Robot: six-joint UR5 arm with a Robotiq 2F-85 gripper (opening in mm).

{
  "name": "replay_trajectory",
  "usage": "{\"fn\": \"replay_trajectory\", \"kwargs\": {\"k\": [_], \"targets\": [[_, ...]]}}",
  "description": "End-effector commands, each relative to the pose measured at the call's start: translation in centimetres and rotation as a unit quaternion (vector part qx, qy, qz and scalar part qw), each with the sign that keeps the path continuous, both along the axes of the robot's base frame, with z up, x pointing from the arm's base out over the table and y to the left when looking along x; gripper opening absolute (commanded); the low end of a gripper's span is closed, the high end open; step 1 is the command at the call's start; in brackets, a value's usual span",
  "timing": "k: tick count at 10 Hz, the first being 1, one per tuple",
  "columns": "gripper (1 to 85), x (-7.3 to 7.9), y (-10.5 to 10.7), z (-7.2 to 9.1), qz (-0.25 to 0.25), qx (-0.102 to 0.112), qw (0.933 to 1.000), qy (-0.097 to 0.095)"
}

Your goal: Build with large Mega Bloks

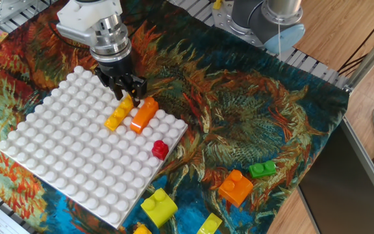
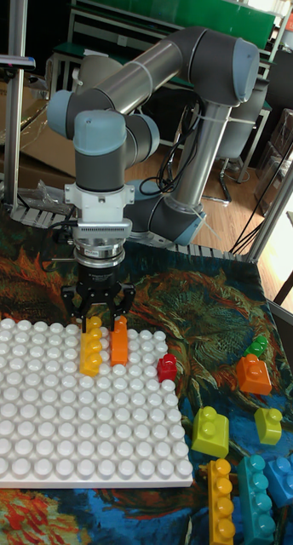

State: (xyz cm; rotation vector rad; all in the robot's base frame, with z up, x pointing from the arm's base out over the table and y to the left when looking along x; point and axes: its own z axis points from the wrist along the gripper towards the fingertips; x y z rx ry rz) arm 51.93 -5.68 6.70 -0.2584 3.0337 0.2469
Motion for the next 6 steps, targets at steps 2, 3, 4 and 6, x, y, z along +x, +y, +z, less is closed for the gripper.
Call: {"fn": "replay_trajectory", "kwargs": {"k": [2, 3, 4, 6], "targets": [[51.3, 0.0, -0.6, 0.2, 0.002, 0.002, 1.0, -0.005], [50.3, -0.2, -1.0, 0.5, 0.004, -0.002, 1.0, -0.003], [48.7, -0.4, -1.0, 0.9, 0.005, -0.002, 1.0, -0.001], [45.7, -0.6, -0.7, 1.6, 0.003, -0.001, 1.0, 0.001]]}}
